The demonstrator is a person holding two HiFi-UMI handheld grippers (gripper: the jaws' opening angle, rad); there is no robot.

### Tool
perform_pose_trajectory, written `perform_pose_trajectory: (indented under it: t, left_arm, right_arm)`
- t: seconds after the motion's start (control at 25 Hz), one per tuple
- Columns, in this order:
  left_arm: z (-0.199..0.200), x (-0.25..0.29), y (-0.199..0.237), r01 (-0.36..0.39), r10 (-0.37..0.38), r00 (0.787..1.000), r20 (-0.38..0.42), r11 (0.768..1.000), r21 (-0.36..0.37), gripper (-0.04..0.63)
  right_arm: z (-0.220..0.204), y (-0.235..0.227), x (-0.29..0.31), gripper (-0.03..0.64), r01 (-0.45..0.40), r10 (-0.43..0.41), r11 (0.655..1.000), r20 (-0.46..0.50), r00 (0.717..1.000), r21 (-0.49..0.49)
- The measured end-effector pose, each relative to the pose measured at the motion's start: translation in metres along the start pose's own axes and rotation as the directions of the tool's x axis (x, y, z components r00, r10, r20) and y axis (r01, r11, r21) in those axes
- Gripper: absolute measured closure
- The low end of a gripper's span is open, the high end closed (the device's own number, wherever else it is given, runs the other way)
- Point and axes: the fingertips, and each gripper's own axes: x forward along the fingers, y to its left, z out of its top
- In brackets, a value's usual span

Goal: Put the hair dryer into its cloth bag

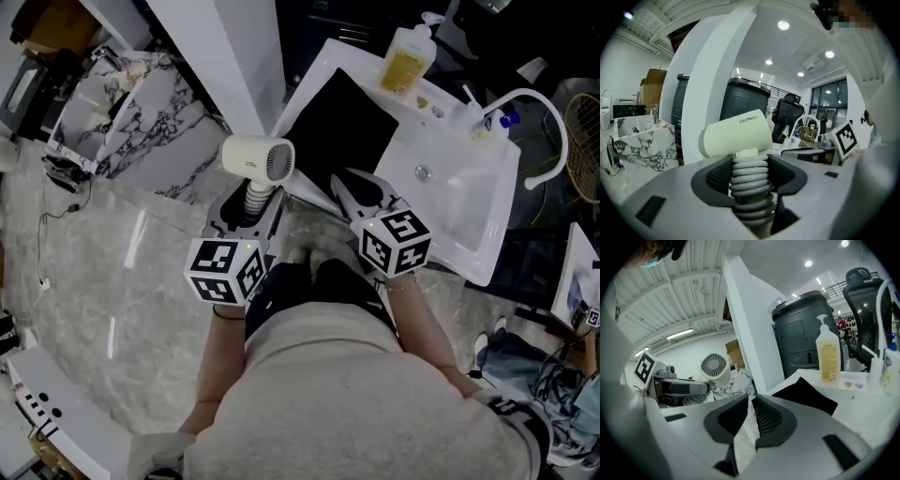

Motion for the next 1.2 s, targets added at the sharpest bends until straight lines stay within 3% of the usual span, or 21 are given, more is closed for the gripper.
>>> perform_pose_trajectory:
  t: [0.52, 0.84, 1.2]
  left_arm:
    - [-0.037, 0.016, 0.026, 0.051, -0.05, 0.991, -0.125, 0.999, 0.0, 0.368]
    - [-0.063, 0.029, 0.031, 0.079, -0.082, 0.98, -0.184, 0.997, -0.028, 0.368]
    - [-0.073, 0.037, 0.036, 0.098, -0.105, 0.973, -0.207, 0.994, -0.046, 0.368]
  right_arm:
    - [-0.032, -0.016, 0.033, 0.495, 0.065, -0.065, 0.998, -0.134, 0.989, -0.01]
    - [-0.065, -0.028, 0.05, 0.405, 0.074, -0.09, 0.995, -0.257, 0.962, -0.072]
    - [-0.092, -0.039, 0.062, 0.367, 0.085, -0.161, 0.972, -0.353, 0.922, -0.219]
